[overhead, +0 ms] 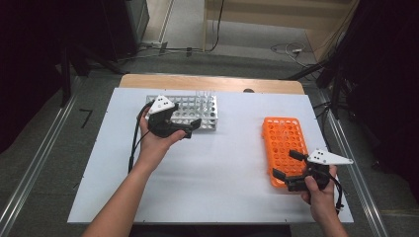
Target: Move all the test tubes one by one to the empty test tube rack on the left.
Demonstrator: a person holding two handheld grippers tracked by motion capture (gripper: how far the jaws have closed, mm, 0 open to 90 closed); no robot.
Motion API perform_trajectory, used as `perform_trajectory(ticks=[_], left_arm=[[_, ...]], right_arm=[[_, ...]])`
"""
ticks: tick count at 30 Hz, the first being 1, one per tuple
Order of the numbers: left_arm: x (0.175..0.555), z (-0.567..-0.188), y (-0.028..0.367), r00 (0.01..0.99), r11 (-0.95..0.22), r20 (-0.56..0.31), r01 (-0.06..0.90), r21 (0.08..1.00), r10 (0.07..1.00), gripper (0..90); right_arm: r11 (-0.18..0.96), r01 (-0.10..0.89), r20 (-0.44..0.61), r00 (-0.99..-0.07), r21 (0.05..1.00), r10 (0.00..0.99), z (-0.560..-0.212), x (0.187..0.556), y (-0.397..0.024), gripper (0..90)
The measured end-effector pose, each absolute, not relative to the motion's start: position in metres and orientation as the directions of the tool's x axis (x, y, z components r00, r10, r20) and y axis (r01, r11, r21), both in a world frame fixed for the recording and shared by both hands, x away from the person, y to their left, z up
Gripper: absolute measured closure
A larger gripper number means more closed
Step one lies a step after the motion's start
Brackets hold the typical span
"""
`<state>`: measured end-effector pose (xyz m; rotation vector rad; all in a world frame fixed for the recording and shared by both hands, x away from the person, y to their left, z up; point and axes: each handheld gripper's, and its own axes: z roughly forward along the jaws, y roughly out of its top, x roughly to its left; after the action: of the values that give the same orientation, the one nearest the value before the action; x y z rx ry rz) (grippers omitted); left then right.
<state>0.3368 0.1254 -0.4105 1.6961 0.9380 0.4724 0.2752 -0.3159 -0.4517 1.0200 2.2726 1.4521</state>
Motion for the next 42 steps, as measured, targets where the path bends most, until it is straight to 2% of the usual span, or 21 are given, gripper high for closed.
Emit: perform_trajectory(ticks=[20, 33, 38, 40, 42], left_arm=[[0.282, -0.426, 0.135, 0.598, -0.124, -0.123, 0.354, 0.927, 0.792, 0.0], [0.268, -0.434, 0.137, 0.606, -0.089, -0.168, 0.37, 0.925, 0.778, 0.0], [0.266, -0.435, 0.135, 0.613, -0.089, -0.169, 0.368, 0.926, 0.771, 0.0], [0.266, -0.435, 0.135, 0.614, -0.086, -0.173, 0.369, 0.925, 0.77, 0.0], [0.265, -0.436, 0.135, 0.615, -0.084, -0.177, 0.37, 0.925, 0.769, 0.0]], right_arm=[[0.225, 0.447, 0.146, -0.656, 0.865, 0.741, -0.435, 0.293, -0.315, 0.0], [0.231, 0.45, 0.13, -0.638, 0.863, 0.759, -0.421, 0.325, -0.309, 0.0], [0.209, 0.481, 0.162, -0.62, 0.851, 0.768, -0.421, 0.343, -0.314, 0.0], [0.194, 0.487, 0.169, -0.605, 0.852, 0.778, -0.423, 0.346, -0.317, 5.2], [0.192, 0.503, 0.179, -0.597, 0.843, 0.782, -0.427, 0.349, -0.32, 5.7]])
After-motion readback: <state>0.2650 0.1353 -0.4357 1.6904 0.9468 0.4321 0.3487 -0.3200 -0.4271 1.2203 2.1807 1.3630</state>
